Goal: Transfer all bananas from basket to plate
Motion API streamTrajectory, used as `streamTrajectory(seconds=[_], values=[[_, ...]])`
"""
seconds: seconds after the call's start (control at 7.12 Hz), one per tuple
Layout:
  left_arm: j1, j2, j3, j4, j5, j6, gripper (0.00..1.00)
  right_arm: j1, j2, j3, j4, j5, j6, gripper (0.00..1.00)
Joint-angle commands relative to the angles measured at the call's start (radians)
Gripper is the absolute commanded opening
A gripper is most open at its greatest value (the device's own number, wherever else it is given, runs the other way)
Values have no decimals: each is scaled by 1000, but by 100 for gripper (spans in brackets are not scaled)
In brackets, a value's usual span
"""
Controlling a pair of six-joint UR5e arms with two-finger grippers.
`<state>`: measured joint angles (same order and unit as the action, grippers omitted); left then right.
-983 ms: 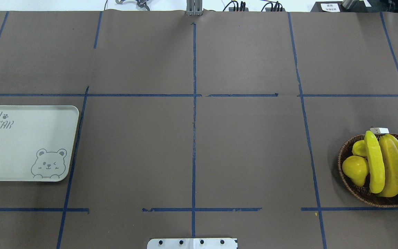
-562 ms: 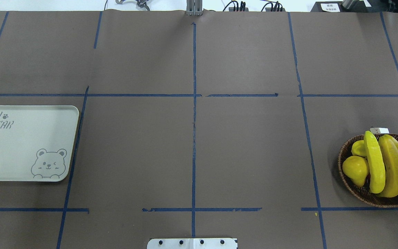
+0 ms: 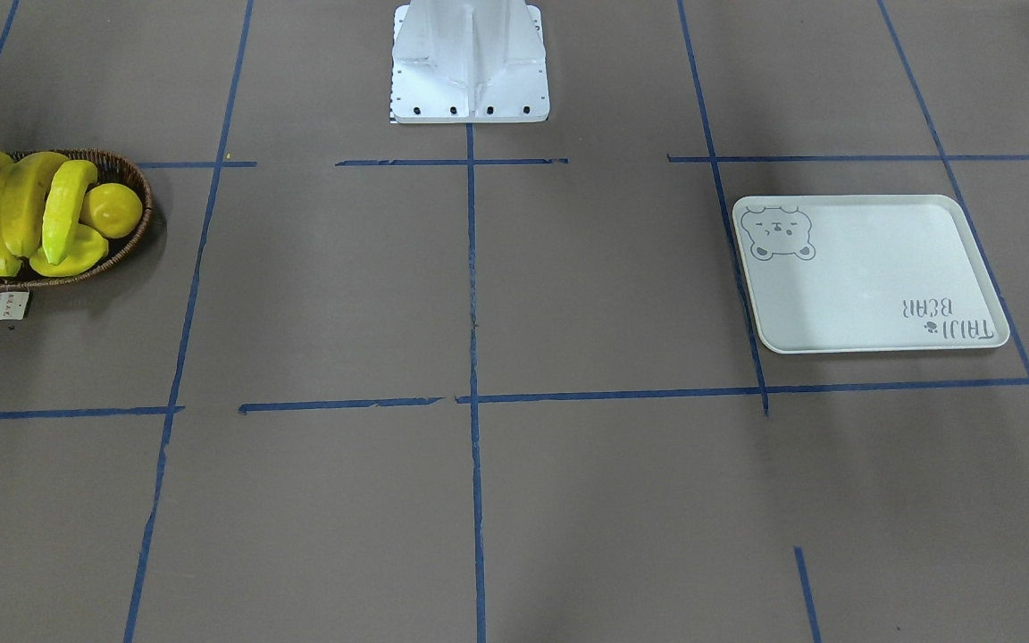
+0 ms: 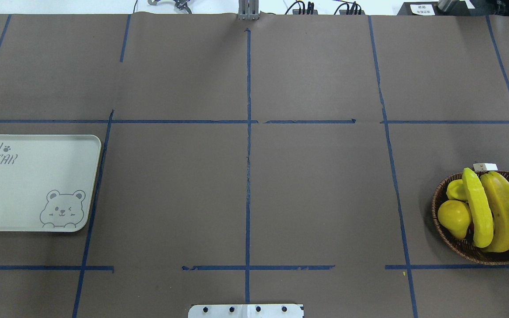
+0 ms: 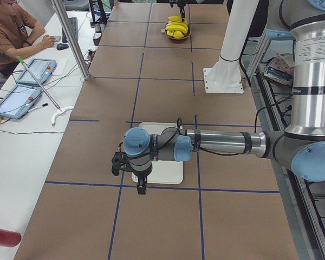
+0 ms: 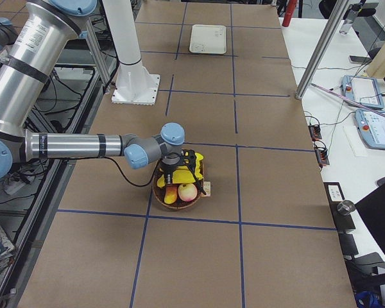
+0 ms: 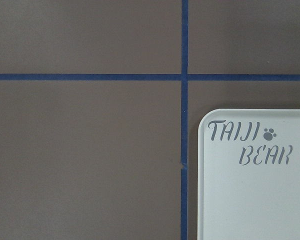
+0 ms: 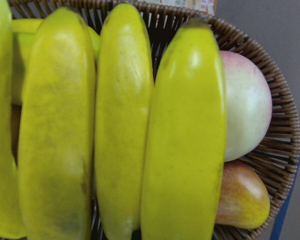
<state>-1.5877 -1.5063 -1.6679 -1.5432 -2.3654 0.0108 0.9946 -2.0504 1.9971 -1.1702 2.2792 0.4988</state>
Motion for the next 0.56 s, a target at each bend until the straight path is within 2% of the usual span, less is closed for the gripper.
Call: streamTrajectory(seconds=[0.0, 0.42], values=[[0, 0, -3, 0, 0, 0, 100, 25, -39, 58, -3, 26, -2, 0], [0, -2, -9, 0, 0, -3, 100, 120, -65, 138, -14, 84, -5, 0]])
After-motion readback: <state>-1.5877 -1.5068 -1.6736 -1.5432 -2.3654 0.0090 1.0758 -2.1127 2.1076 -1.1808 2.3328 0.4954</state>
